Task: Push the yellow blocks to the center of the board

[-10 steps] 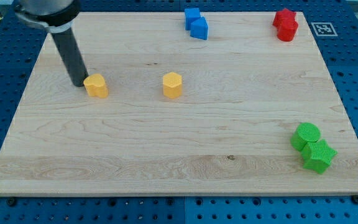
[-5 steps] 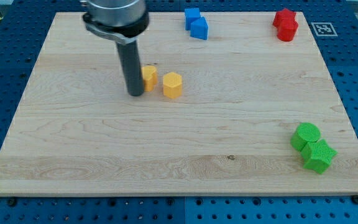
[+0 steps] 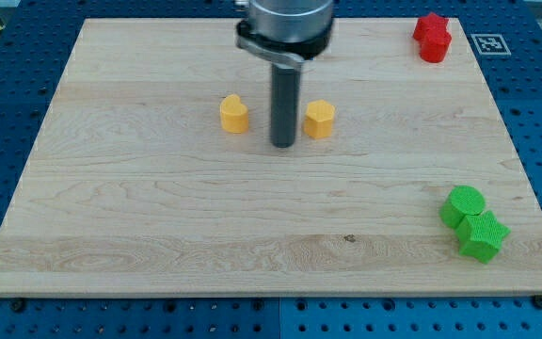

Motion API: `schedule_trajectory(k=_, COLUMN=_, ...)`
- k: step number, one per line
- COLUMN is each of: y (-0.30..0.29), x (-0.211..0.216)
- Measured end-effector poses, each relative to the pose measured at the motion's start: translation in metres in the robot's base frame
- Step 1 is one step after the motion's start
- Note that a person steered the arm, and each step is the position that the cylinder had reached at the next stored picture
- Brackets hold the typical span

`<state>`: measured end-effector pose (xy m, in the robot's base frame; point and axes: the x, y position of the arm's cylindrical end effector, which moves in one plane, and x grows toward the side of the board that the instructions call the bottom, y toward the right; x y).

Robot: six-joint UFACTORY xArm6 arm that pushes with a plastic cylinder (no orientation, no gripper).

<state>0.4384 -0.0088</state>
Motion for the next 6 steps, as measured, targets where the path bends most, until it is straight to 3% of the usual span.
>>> schedule_trajectory(k=2, y=-0.075, x=-0.008)
schedule_trajectory(k=3, y=-0.073, x=-0.029)
schedule_trajectory(k=6, y=-0.046, x=-0.028)
